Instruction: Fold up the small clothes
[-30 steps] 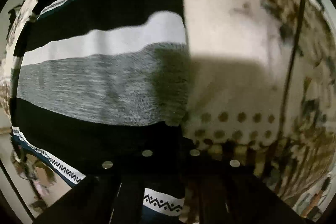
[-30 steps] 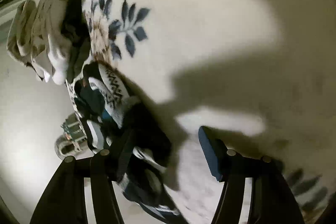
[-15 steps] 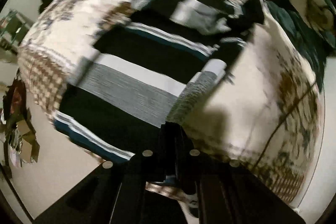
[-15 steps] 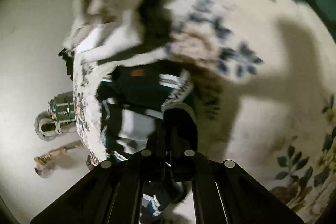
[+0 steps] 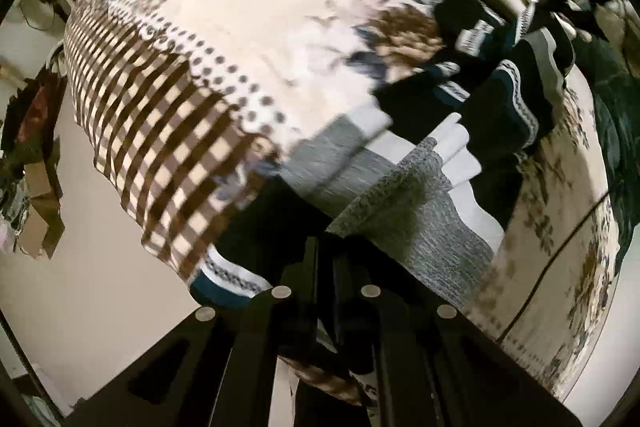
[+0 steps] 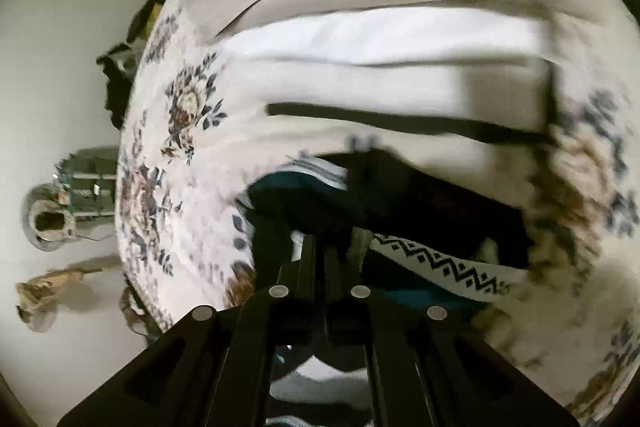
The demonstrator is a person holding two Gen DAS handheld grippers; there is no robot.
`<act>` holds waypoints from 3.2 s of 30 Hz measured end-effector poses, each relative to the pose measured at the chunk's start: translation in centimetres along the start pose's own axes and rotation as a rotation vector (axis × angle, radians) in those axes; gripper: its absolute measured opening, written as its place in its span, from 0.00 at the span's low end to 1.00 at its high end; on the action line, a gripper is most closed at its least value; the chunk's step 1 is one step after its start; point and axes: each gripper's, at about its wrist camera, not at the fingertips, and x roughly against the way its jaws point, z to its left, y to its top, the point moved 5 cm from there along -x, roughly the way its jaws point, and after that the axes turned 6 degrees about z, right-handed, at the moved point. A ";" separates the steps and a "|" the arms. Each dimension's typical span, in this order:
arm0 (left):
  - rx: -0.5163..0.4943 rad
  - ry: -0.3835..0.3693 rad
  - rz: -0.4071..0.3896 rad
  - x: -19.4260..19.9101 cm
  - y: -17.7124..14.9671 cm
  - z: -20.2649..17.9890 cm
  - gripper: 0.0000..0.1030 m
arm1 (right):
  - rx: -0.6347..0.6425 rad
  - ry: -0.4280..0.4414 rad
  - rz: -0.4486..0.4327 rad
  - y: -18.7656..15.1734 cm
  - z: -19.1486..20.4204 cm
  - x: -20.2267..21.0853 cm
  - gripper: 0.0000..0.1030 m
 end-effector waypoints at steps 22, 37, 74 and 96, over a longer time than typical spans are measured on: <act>0.301 -0.412 0.206 -4.0 -0.2 11.5 0.62 | 0.158 -0.071 0.071 -9.2 6.7 -4.1 0.58; 0.019 -0.028 0.224 -4.7 -3.7 9.9 0.10 | -0.167 0.064 0.357 -46.6 -4.1 -18.0 0.06; -0.418 -0.437 0.059 -11.5 37.3 -19.7 0.09 | -0.574 0.282 -0.348 -4.2 -17.2 -0.4 0.05; -0.500 -0.394 0.127 -15.2 40.6 -25.9 0.10 | -0.537 0.105 -0.284 -0.3 -18.1 -2.4 0.04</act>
